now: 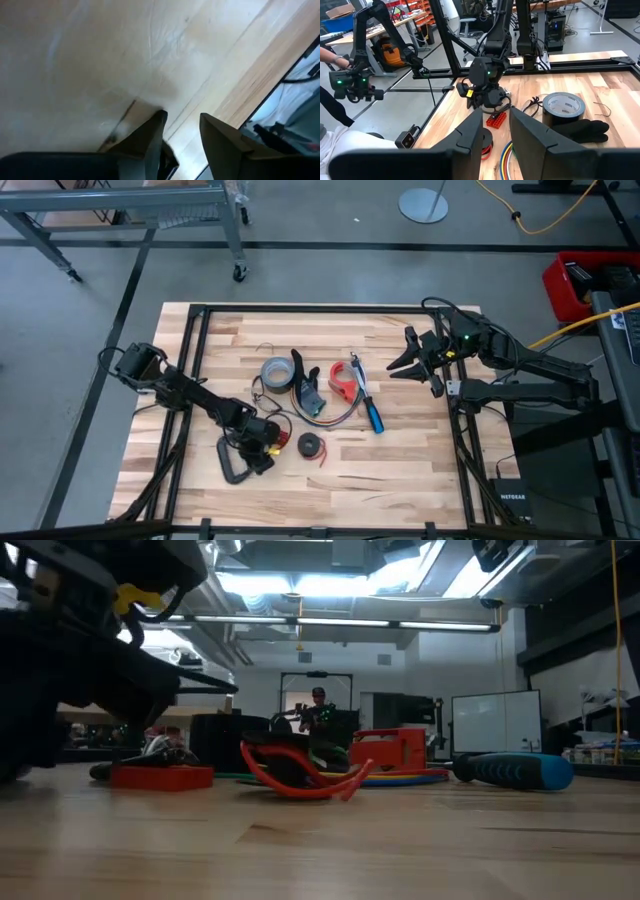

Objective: Coil cords
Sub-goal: Return to Home Position

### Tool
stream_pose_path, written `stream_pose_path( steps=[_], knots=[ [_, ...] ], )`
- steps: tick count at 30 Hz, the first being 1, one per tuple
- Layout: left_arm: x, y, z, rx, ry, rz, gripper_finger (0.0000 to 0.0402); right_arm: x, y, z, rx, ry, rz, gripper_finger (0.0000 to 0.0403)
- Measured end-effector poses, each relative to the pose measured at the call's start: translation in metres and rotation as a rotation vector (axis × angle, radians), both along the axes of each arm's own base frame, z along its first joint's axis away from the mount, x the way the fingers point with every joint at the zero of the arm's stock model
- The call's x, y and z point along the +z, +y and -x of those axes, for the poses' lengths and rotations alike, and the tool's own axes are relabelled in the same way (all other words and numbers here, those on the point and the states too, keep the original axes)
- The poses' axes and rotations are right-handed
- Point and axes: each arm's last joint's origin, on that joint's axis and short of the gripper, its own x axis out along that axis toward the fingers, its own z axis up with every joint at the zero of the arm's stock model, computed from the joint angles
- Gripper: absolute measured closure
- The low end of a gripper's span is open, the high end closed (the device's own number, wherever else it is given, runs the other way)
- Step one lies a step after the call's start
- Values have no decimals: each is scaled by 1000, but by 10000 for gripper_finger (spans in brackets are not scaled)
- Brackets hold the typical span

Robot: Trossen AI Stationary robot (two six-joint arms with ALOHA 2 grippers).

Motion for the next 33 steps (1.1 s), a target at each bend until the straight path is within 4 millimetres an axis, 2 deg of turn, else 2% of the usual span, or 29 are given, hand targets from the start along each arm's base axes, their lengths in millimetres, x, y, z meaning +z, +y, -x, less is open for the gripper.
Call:
stream_pose_path(
  steps=[6, 9, 13, 18, 25, 29, 33],
  knots=[
    [19, 4, 3, 11, -119, -77, 283, 0, 0, 0, 0, 2, -1, 303],
    [39, 10, 3, 76, -253, -191, 284, 0, 0, 0, 0, 3, -1, 303],
    [71, 20, 14, 154, -405, -346, 284, -1, 0, 0, 0, 6, -2, 303],
    [119, 34, 38, 227, -635, -477, 284, -1, 0, 0, 0, 6, -2, 303],
    [179, 53, 89, 295, -998, -611, 284, 0, 0, 0, 0, 5, -2, 303],
    [197, 62, 113, 287, -1141, -734, 284, 0, 0, 0, 0, 5, -2, 303],
    [203, 66, 123, 218, -1207, -822, 284, -1, 0, 0, 0, 6, -2, 303]
  ],
)
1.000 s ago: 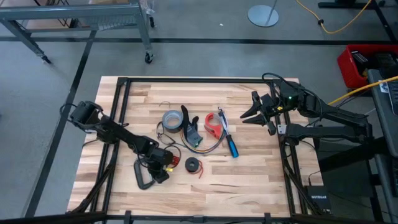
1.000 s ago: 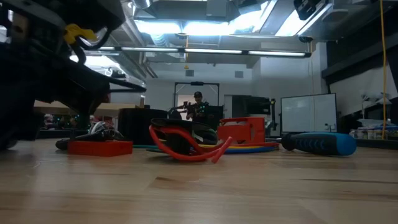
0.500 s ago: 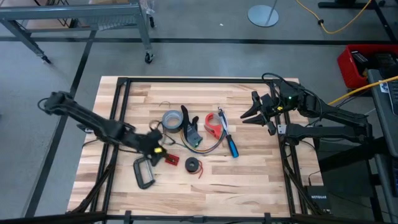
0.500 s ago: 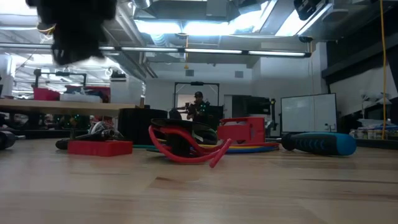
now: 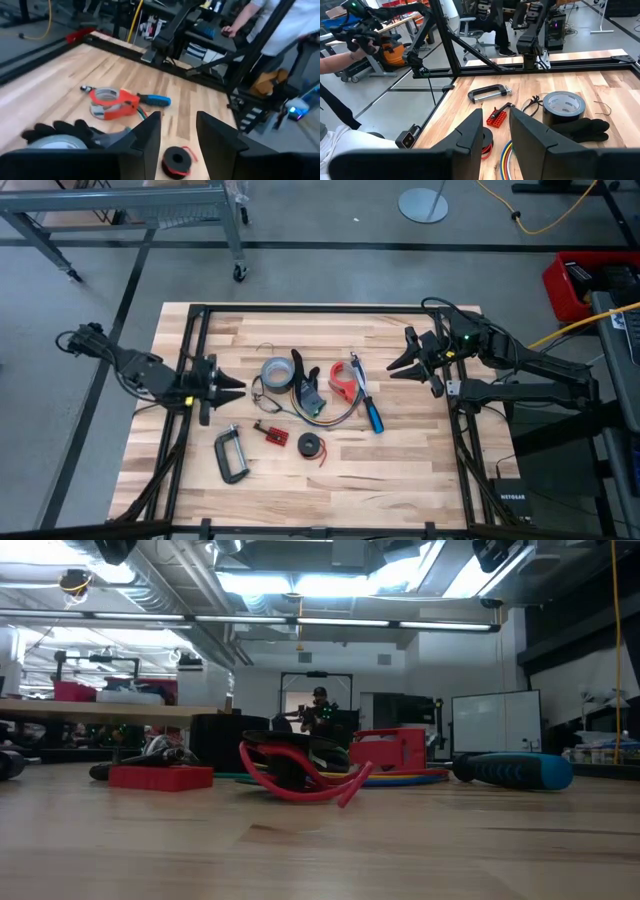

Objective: Coil cords
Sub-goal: Return to Home Position

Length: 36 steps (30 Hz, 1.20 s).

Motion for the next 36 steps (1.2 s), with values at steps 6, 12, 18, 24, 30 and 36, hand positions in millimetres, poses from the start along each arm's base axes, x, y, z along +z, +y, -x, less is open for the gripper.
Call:
stream_pose_path(
  steps=[6, 12, 18, 24, 30, 36],
  knots=[
    [-11, 2, 4, 10, 101, -33, 284, 0, 0, 0, 0, -1, 2, 303],
    [-49, 5, 1, 162, 161, -83, 284, 0, 0, 0, 0, -2, 3, 303],
    [-95, 5, 1, 260, 179, -4, 284, 0, 0, 0, 1, -2, 3, 303],
    [-124, 3, -3, 242, 81, 32, 284, 2, 1, 2, 5, -21, 28, 304],
    [-142, 4, -2, 205, 14, 21, 284, 2, 1, 2, 5, -22, 29, 303],
    [-151, 2, 0, 76, -63, -6, 284, 2, 1, 2, 5, -23, 29, 303]
  ],
)
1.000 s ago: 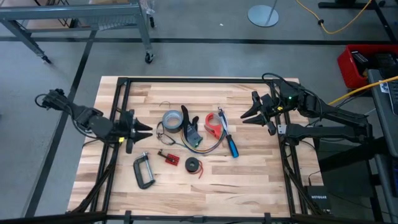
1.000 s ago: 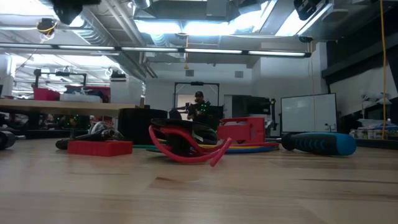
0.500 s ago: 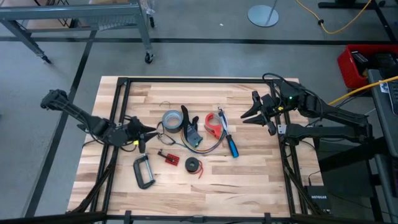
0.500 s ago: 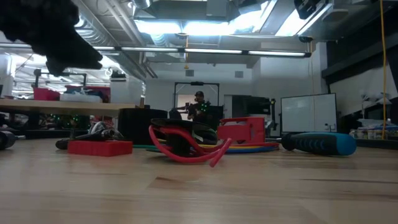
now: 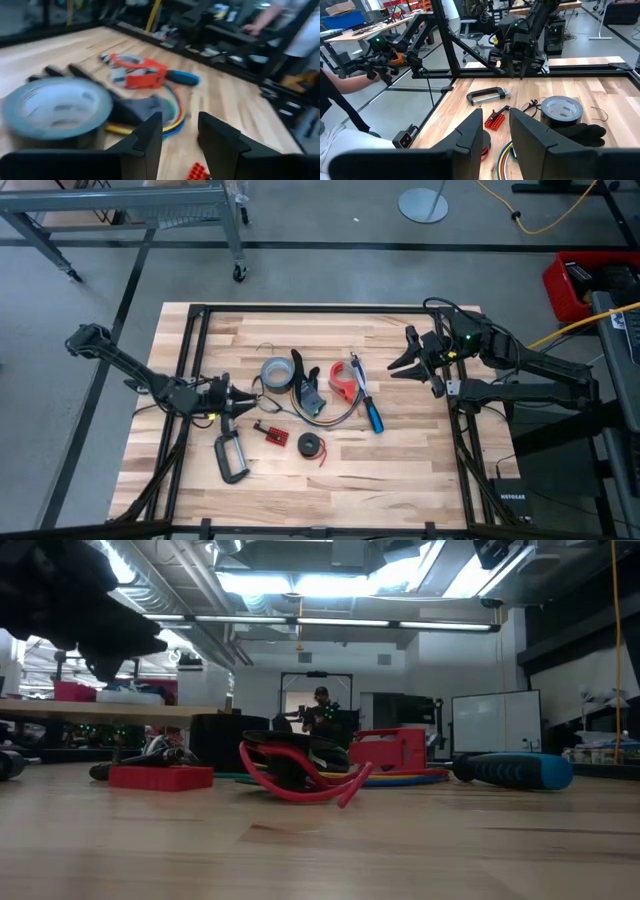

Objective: Coil cords
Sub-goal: Return to Home Position

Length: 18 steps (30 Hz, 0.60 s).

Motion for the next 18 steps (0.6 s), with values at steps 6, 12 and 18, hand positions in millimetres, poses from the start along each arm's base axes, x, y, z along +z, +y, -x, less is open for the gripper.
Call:
stream_pose_path(
  steps=[6, 12, 18],
  knots=[
    [1, -1, 2, -95, -92, -145, 284, 0, 0, -1, -4, 8, -16, 303],
    [4, -1, 2, -110, -101, -296, 284, -4, -1, -2, -29, 50, -41, 304],
    [6, 5, -1, -70, -99, -404, 284, -5, -3, -9, -30, 46, -30, 303]
  ],
)
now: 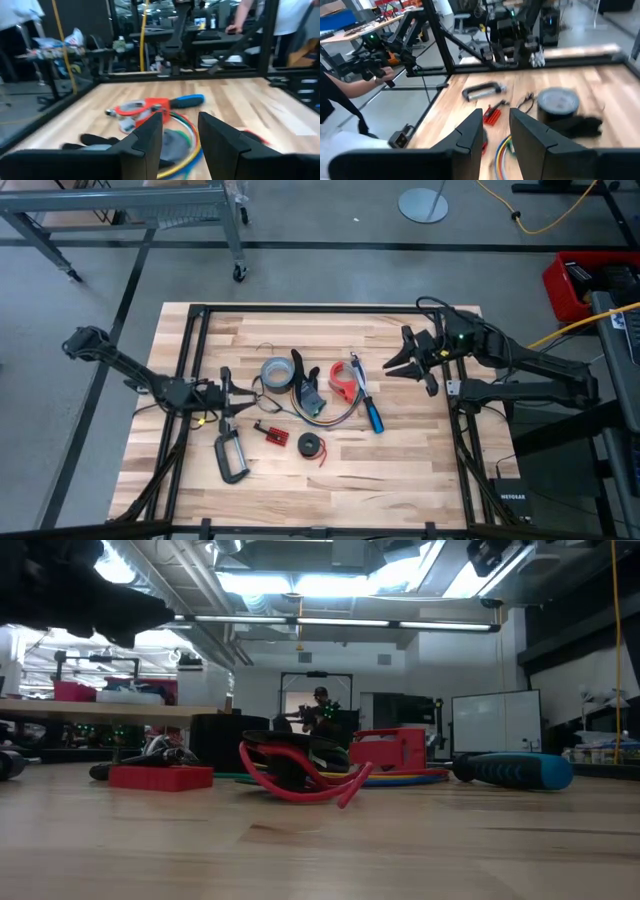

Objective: Coil cords
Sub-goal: Return to Home Position

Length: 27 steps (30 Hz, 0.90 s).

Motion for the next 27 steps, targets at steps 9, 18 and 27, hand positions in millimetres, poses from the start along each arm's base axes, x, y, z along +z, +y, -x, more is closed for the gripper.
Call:
stream_pose_path(
  steps=[9, 18, 27],
  knots=[
    [3, 20, -5, 157, -13, -52, 284, -2, -3, -29, 183, -90, 30, 303],
    [1, 36, -7, 268, 2, -45, 284, -12, 19, -59, 191, -92, 60, 303],
    [-4, 42, -8, 267, 37, -16, 284, -25, 40, -63, 234, -128, 71, 303]
  ],
)
